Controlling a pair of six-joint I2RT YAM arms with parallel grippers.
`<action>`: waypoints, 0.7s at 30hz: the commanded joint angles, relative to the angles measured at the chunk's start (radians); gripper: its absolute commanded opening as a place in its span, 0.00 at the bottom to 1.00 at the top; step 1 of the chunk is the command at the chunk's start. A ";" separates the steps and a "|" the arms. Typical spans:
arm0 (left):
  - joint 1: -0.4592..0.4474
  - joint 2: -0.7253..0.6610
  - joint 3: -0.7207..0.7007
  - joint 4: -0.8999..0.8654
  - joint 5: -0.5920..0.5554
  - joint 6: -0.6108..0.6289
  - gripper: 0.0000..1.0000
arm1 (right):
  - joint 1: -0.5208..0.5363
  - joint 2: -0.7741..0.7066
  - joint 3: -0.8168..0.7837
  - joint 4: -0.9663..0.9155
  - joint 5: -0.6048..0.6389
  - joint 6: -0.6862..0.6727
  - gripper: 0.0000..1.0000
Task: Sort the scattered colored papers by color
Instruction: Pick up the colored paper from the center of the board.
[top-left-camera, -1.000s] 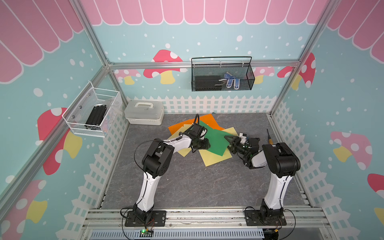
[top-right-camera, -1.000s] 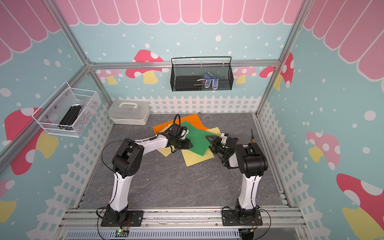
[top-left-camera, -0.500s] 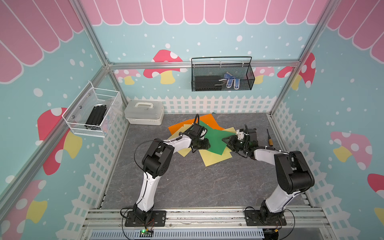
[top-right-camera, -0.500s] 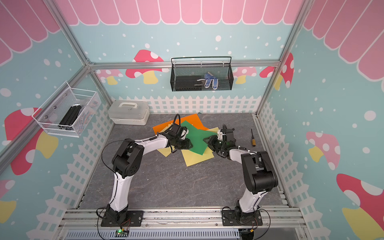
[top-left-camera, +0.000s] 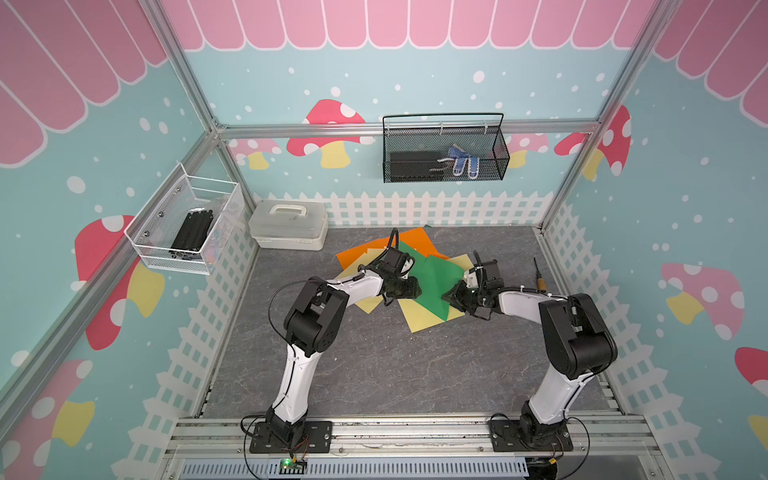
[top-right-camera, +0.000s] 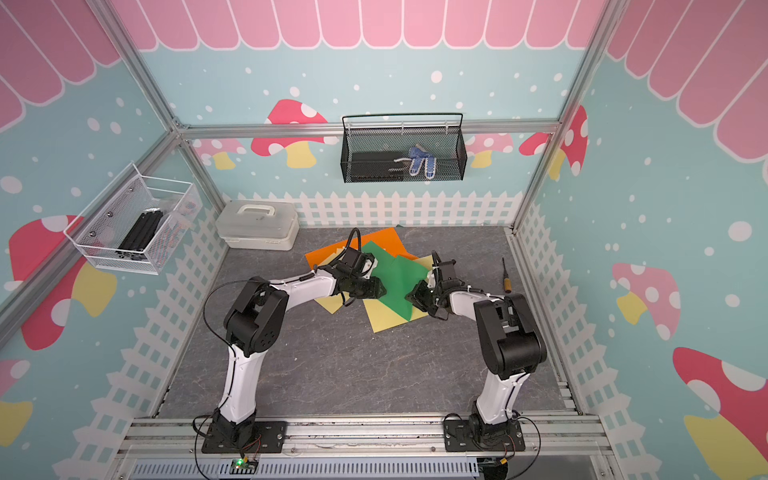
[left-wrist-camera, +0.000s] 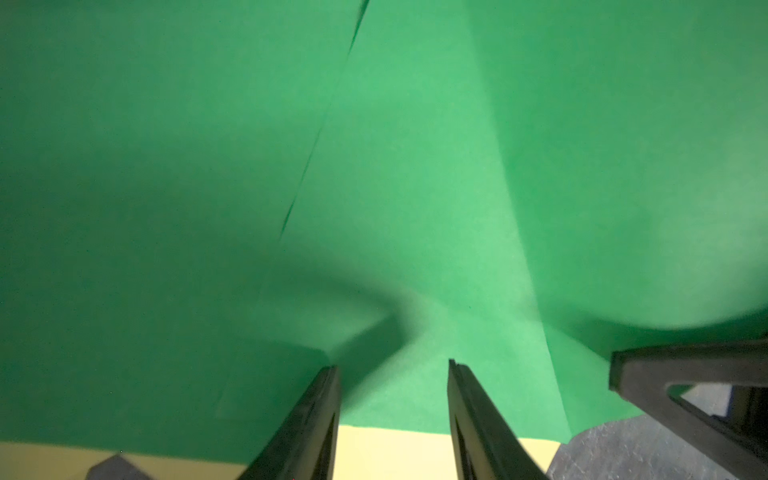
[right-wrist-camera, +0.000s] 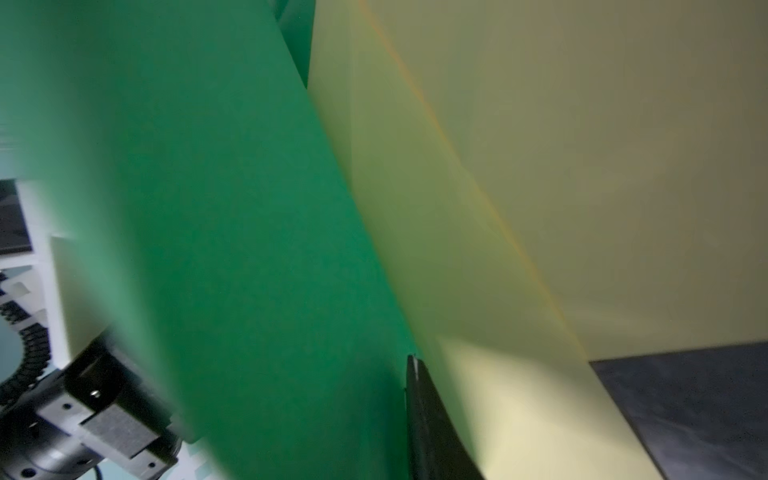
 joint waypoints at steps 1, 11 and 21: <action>-0.010 0.010 -0.054 -0.055 0.000 -0.021 0.46 | 0.005 -0.001 0.039 -0.084 0.055 -0.051 0.16; -0.010 -0.143 -0.151 0.051 0.007 -0.002 0.48 | 0.006 0.048 0.103 -0.198 0.114 -0.147 0.00; 0.022 -0.431 -0.311 0.181 -0.055 0.035 0.54 | 0.014 -0.015 0.201 -0.383 0.107 -0.308 0.00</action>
